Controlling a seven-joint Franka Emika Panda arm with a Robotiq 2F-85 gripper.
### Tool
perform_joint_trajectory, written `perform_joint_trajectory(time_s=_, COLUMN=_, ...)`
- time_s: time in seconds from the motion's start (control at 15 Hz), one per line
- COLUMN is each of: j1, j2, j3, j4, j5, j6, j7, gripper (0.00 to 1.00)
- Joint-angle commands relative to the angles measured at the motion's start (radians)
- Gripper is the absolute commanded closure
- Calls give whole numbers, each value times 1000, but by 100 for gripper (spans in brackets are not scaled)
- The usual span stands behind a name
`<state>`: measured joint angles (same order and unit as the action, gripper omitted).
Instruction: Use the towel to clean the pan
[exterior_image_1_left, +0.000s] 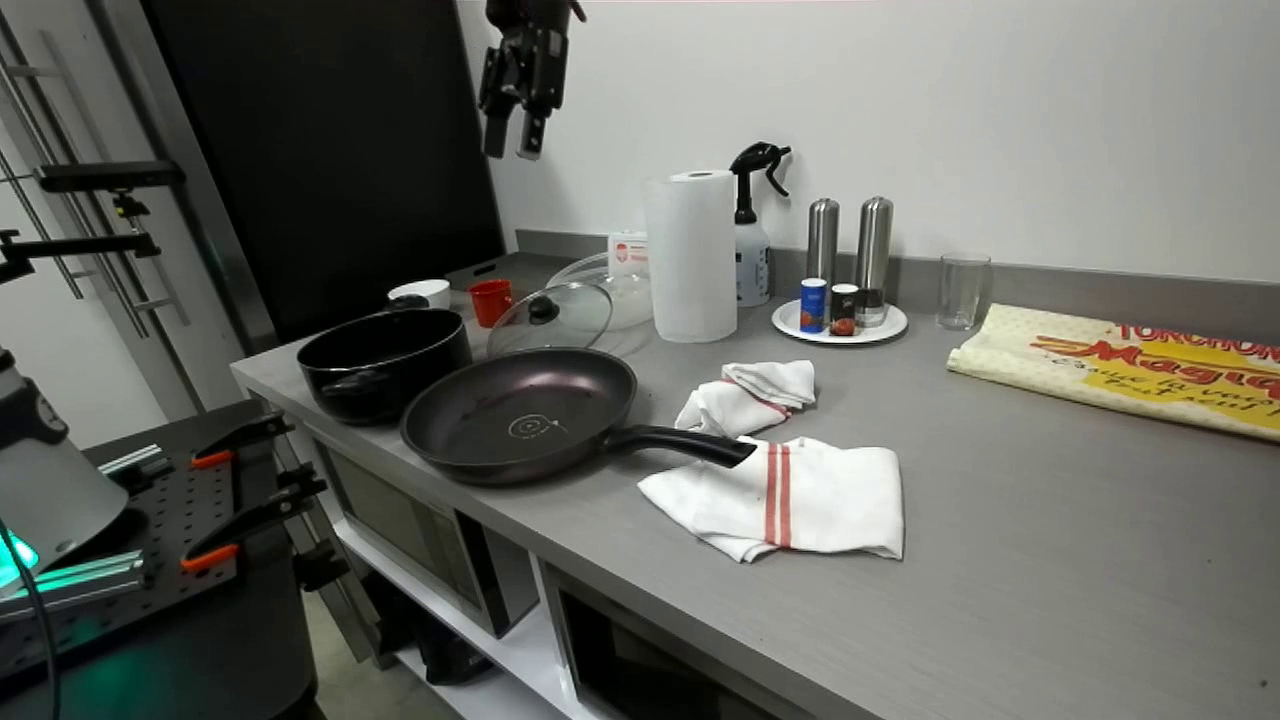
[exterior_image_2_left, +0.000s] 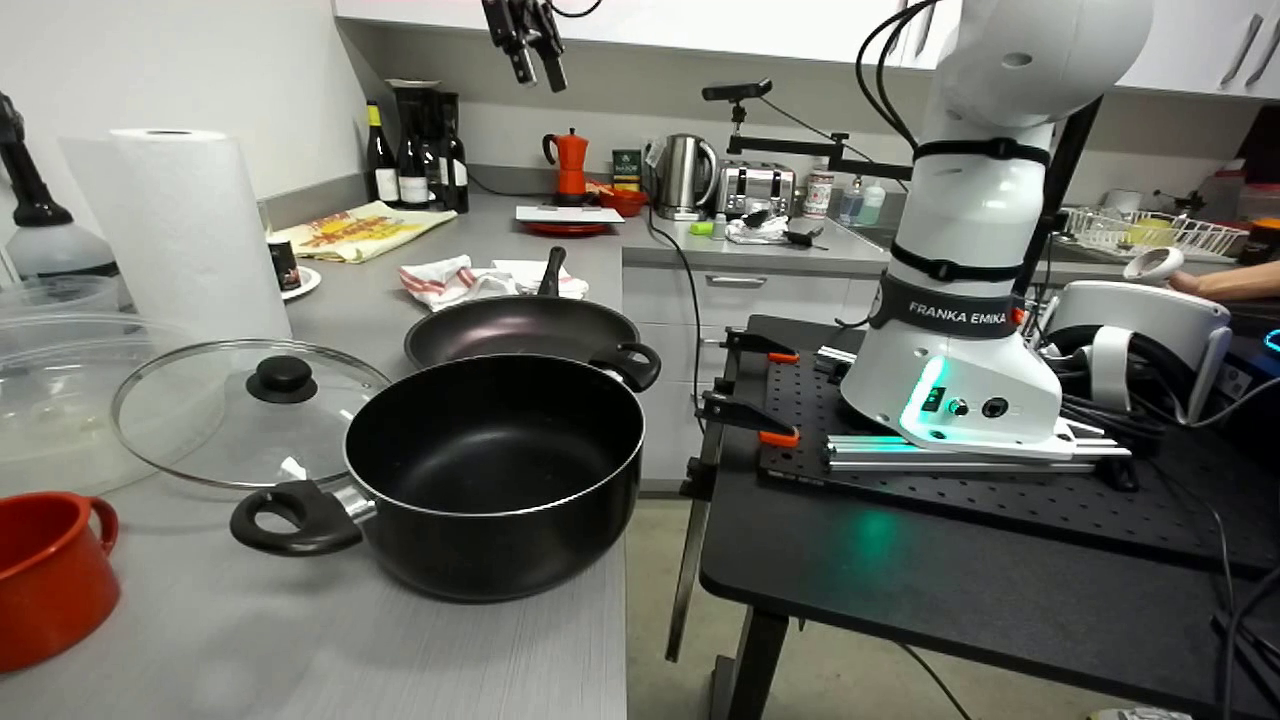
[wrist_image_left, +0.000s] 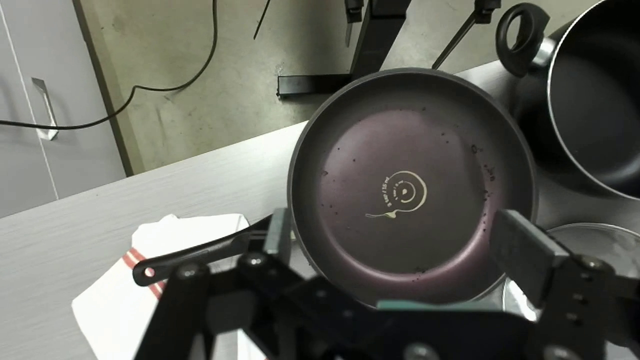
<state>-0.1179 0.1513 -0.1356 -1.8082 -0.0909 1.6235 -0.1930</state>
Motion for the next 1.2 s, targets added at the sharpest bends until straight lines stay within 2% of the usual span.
perform_joint_trajectory(time_s=0.0, j1=-41, j2=214, j3=-3, j4=242, j5=16, j6=-78, j7=-29, gripper=0)
perform_joint_trajectory(time_s=0.33, j1=-101, j2=425, j3=2, j4=450, j5=32, j6=-60, j7=-6, gripper=0)
perform_joint_trajectory(time_s=0.67, j1=-151, j2=583, j3=13, j4=611, j5=58, j6=-43, j7=-7, gripper=0)
perform_joint_trajectory(time_s=1.13, j1=-156, j2=776, j3=13, j4=790, j5=29, j6=-23, j7=7, gripper=0)
